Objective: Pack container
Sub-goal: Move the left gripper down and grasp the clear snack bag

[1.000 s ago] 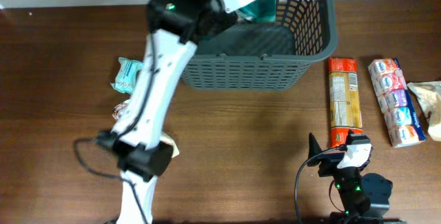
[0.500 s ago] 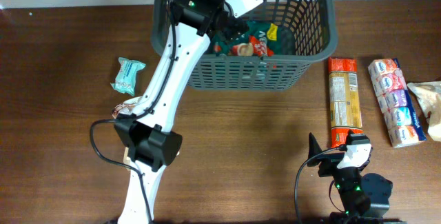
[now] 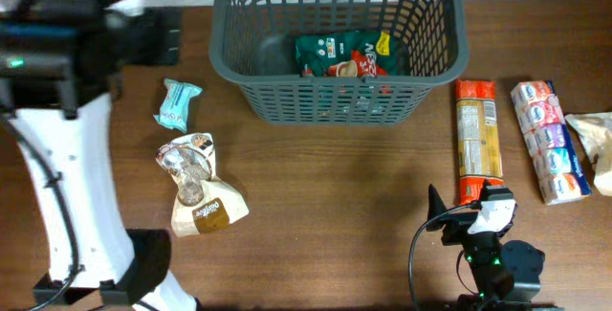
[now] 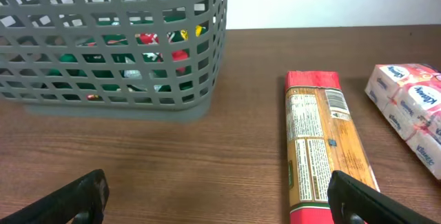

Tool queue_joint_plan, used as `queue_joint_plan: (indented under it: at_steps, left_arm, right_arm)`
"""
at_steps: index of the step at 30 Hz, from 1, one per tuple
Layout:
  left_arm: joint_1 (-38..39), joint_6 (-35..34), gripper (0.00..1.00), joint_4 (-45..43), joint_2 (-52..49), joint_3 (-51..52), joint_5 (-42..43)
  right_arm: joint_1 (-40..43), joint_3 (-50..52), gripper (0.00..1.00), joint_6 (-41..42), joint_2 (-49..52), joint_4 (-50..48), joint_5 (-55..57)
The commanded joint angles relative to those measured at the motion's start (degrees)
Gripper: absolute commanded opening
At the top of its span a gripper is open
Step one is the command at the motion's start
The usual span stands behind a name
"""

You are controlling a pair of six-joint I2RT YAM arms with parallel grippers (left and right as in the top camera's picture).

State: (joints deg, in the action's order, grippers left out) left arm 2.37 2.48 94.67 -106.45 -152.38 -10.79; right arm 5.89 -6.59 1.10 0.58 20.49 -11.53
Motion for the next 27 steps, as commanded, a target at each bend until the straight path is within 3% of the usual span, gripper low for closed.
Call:
queue_joint_plan:
  at_steps: [1,4,7,12,13,16,22,27]
  left_arm:
    - [-7.78,-5.73,0.91,1.84,-3.78,3.04,5.77]
    - [-11.67,-5.73,0.89,1.99,-5.16,10.91,8.22]
    - [-12.20,-5.73,0.77,1.64,-5.20,22.36,8.48]
    - [-11.37,-5.70,0.75,-2.45,-4.68,36.63,8.50]
    - [-11.10,-5.73,0.80,-4.28,-3.87,39.87,8.81]
    - [-10.32,-5.75,0.81,-11.96,0.90,50.40,11.72]
    - [-10.14,-7.02,0.86,-31.12,16.15,81.20,16.46]
    - [-10.14,-7.04,0.87,-39.39,16.13,88.87,17.92]
  right_arm:
    - [-0.37,0.37,0.99,0.04,-0.39,0.04,-0.31]
    - [-0.37,0.37,0.99,0.04,-0.39,0.04,-0.31]
    - [-0.37,0.37,0.99,0.04,-0.39,0.04,-0.31]
    - [-0.37,0.37,0.99,0.04,-0.39,0.04,-0.31]
    - [-0.37,0.37,0.99,0.04,-0.39,0.04,-0.31]
    - [-0.37,0.37,0.99,0.04,-0.39,0.04,-0.31]
    - [-0.37,0.37,0.99,0.04,-0.39,0.04,-0.31]
    - [-0.37,0.37,0.99,0.04,-0.39,0.04,-0.31]
